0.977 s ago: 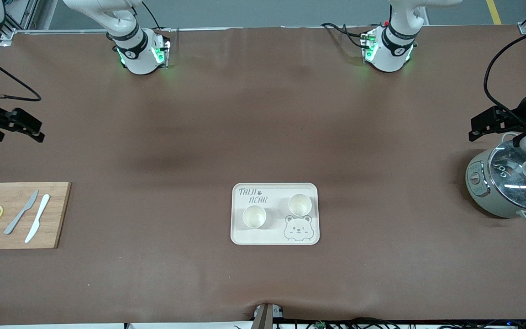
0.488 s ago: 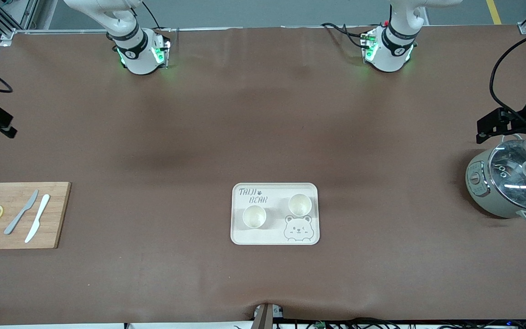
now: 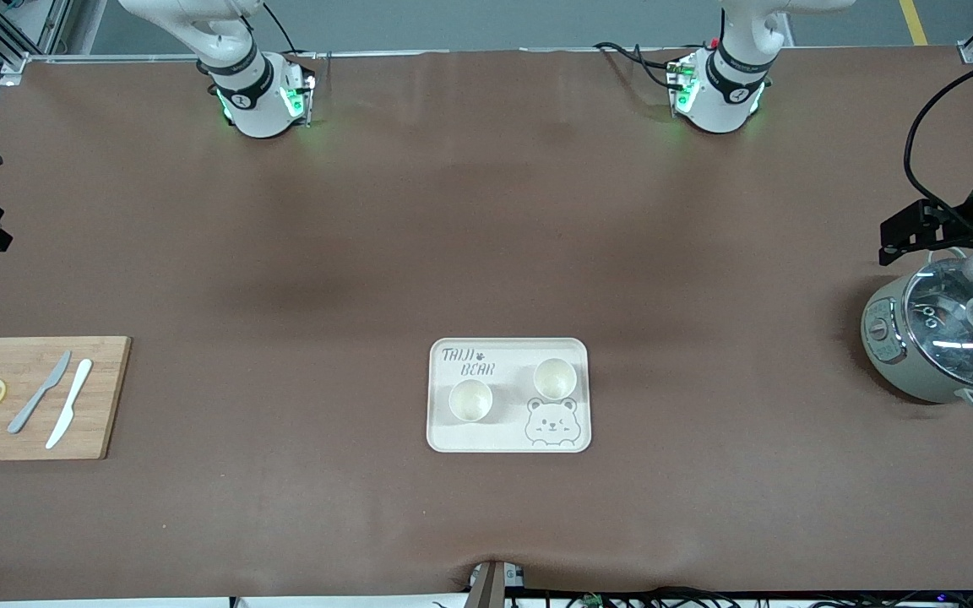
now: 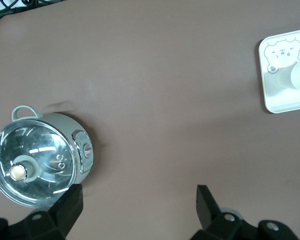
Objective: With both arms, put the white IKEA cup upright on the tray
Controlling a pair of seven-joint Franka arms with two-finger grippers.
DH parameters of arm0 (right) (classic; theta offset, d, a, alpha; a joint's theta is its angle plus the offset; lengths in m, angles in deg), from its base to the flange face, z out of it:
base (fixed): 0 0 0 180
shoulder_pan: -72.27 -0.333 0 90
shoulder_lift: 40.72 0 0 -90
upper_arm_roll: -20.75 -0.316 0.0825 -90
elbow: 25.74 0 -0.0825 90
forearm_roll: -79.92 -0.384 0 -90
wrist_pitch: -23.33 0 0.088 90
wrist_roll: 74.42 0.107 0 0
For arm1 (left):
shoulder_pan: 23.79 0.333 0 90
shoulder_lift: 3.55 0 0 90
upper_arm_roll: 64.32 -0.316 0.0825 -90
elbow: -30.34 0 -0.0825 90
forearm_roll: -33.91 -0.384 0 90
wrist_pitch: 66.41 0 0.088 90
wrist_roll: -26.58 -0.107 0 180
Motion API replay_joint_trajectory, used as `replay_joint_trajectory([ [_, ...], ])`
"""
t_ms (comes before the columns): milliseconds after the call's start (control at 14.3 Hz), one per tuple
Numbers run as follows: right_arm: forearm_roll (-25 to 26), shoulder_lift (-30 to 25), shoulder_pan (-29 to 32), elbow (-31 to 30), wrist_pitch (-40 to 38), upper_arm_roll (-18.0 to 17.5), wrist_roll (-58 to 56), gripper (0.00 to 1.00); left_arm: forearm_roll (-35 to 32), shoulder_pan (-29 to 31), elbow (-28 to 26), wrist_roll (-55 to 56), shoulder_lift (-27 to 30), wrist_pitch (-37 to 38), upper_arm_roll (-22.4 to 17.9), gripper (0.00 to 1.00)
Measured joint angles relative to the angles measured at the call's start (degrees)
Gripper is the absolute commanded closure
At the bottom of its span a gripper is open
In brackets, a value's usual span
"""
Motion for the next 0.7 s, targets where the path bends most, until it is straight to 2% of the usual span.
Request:
replay_joint_trajectory([
  [698,0.0,0.1,0.0,0.0,0.6,-0.1,0.0,0.0,-0.1,-0.1,-0.4,-0.3,-0.1,-2.3,0.1,0.0],
])
